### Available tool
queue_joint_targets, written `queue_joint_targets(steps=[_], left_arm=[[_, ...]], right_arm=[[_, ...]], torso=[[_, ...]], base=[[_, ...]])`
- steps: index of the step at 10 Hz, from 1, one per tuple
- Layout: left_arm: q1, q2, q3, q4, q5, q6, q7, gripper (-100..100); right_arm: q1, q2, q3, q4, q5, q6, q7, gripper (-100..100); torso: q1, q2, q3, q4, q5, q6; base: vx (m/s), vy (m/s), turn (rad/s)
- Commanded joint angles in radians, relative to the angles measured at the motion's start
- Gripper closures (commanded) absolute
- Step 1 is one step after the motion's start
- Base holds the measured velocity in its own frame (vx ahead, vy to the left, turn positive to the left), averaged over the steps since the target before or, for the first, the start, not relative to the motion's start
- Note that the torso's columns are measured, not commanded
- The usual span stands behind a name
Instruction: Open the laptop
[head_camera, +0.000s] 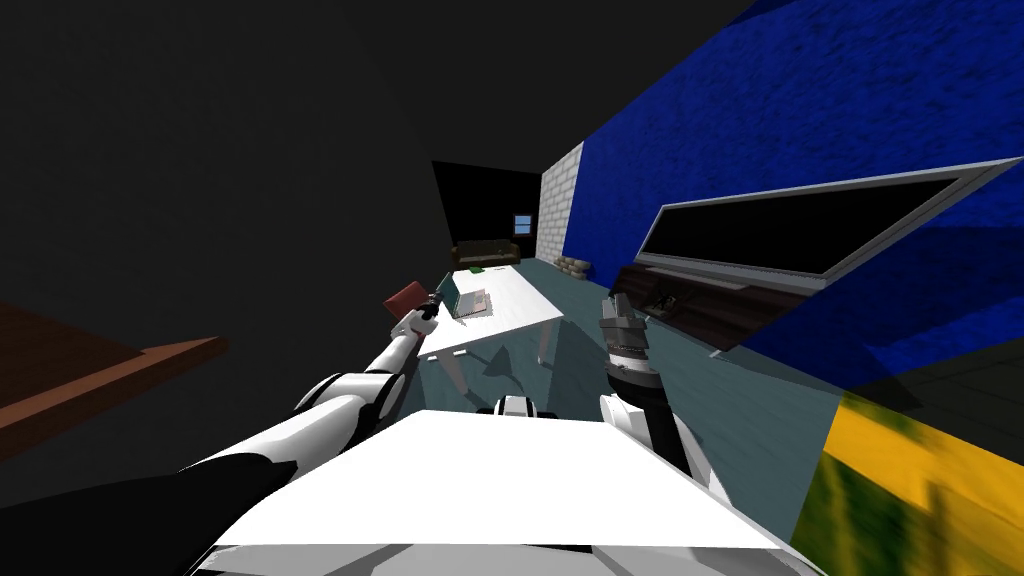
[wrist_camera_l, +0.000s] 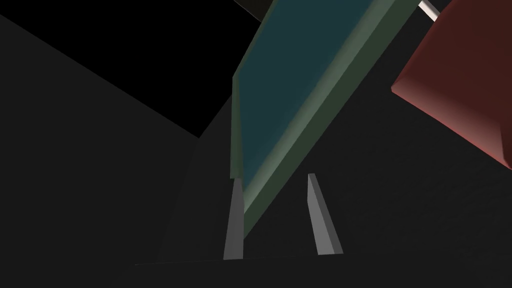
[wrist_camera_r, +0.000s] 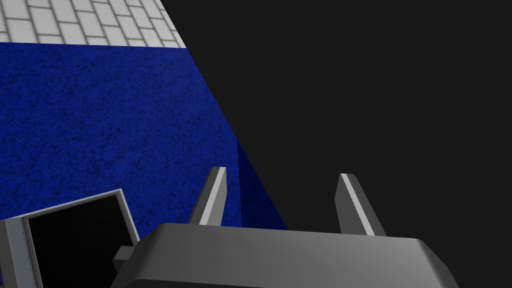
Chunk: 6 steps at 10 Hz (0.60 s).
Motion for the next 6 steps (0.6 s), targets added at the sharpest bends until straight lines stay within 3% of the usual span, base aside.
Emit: queue_joint_targets(steps=[1, 3, 4, 6], left_arm=[[0.08, 0.0, -0.011, -0.093, 0.023, 0.04, -0.008, 100], [0.082, 0.0, -0.011, -0.145, 0.023, 0.04, -0.008, 100], [0.139, 0.0, -0.021, -0.189, 0.046, 0.081, -0.016, 100], [0.165, 0.0, -0.021, -0.263, 0.046, 0.081, -0.016, 100]], right_arm=[[0.0, 0.0, 0.0, 0.0, 0.0, 0.0, 0.0, 0], [0.0, 0.0, 0.0, 0.0, 0.0, 0.0, 0.0, 0], [0.0, 0.0, 0.0, 0.0, 0.0, 0.0, 0.0, 0], [0.0, 0.0, 0.0, 0.0, 0.0, 0.0, 0.0, 0]], torso=[[-0.001, -0.001, 0.0, -0.002, 0.001, -0.002], [0.0, -0.002, -0.001, -0.002, 0.001, 0.0], [-0.002, 0.002, 0.001, 0.001, -0.001, 0.001], [0.001, -0.001, 0.0, -0.002, 0.001, -0.002]], base=[[0.089, 0.012, 0.051], [0.027, 0.004, 0.014], [0.08, 0.026, 0.037], [0.063, 0.006, 0.034]])
